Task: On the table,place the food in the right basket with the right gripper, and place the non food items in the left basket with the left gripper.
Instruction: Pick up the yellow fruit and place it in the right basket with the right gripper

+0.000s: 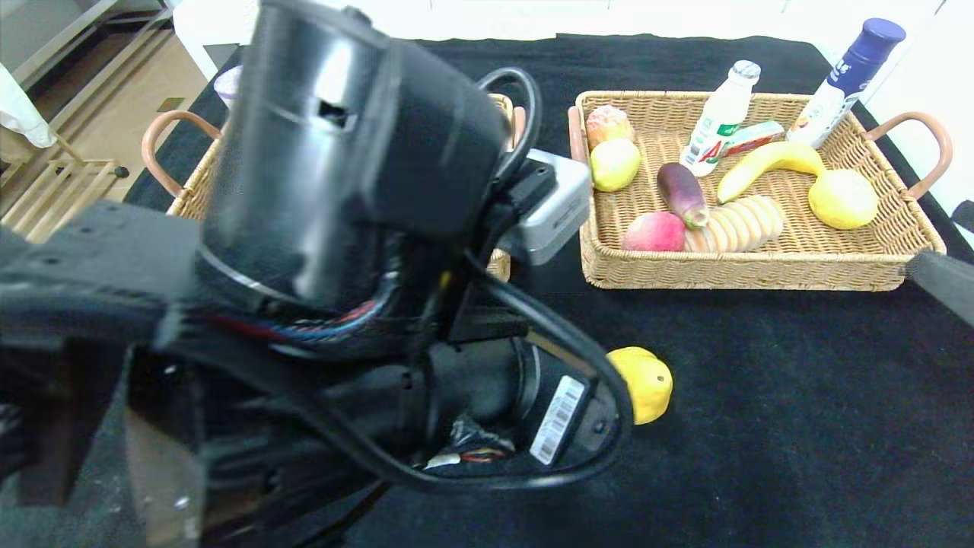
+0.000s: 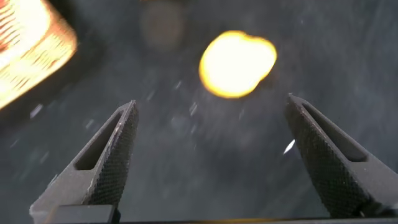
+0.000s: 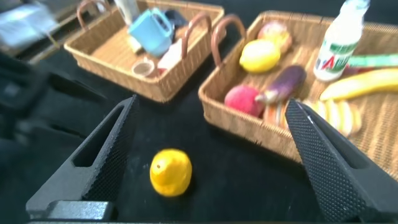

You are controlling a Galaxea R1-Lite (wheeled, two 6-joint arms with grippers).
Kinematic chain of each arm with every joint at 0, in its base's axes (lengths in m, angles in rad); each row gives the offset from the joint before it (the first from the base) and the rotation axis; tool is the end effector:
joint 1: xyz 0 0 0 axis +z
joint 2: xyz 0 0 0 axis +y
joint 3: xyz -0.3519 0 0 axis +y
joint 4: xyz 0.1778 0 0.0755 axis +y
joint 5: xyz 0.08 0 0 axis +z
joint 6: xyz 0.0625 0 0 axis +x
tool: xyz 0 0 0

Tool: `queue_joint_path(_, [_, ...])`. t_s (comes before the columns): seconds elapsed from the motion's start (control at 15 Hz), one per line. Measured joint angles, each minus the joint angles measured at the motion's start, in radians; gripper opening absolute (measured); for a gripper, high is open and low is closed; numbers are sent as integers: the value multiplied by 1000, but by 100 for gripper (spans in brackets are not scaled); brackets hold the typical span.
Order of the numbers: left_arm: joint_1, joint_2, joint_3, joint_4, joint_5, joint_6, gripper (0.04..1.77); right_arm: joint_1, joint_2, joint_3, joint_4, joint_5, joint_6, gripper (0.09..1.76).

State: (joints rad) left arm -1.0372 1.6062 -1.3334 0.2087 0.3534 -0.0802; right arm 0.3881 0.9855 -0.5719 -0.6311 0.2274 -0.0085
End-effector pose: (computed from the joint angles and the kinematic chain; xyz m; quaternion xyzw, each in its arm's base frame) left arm 0.1849 -0.2705 0.3123 0.1159 0.1960 -0.3180 0.9203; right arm 0.1208 0.0646 0.3214 0.0047 -0.1095 0.3007 0.9474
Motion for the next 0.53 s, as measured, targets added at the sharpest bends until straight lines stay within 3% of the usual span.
queue_joint_path(0.13, [17,-84,110,-8,-15,26,169,0,17,3,47,0,0,171])
queue_joint_path(0.4, [73,-264,304,-16,-156,119,170,1,38,-2,87,0,0,171])
queue_joint_path(0.53, [95,-334,380,-53,-188,161,170,1,52,-1,87,0,0,171])
